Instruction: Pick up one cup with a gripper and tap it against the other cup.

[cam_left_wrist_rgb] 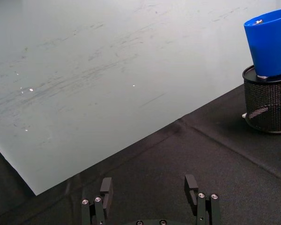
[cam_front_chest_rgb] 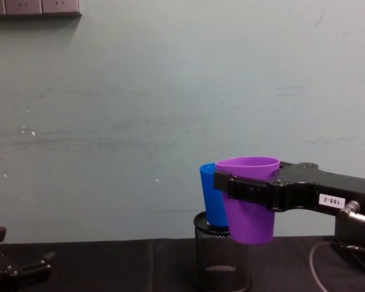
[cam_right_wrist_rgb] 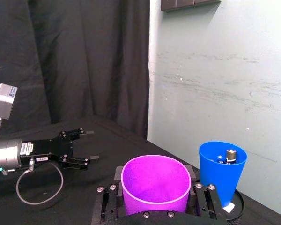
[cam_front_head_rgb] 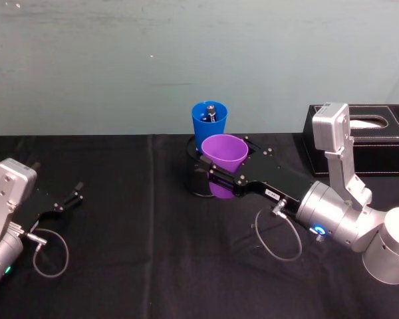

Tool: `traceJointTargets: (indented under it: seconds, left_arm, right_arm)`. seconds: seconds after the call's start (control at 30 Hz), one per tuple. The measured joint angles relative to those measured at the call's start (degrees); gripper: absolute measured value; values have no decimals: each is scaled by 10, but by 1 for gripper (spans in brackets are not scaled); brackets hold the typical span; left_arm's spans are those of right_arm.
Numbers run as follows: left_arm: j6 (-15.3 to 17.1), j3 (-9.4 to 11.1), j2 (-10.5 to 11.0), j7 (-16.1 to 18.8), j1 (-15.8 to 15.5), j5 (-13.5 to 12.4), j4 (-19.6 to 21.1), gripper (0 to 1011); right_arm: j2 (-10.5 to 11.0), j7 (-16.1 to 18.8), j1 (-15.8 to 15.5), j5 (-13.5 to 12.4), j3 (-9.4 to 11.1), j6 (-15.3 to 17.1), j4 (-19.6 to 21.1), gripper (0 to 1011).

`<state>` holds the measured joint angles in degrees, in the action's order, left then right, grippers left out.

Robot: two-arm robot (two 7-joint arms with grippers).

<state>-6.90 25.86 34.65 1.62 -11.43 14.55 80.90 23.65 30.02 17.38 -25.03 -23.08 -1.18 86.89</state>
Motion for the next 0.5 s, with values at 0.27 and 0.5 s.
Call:
traceJointTargets:
  seconds: [0.27,0.5]
  left_arm:
    - [0,0,0,0,0,0,0,1000]
    - [0,0,0,0,0,0,0,1000]
  right_arm:
    - [0,0,0,0,0,0,0,746]
    - [0,0,0,0,0,0,0,746]
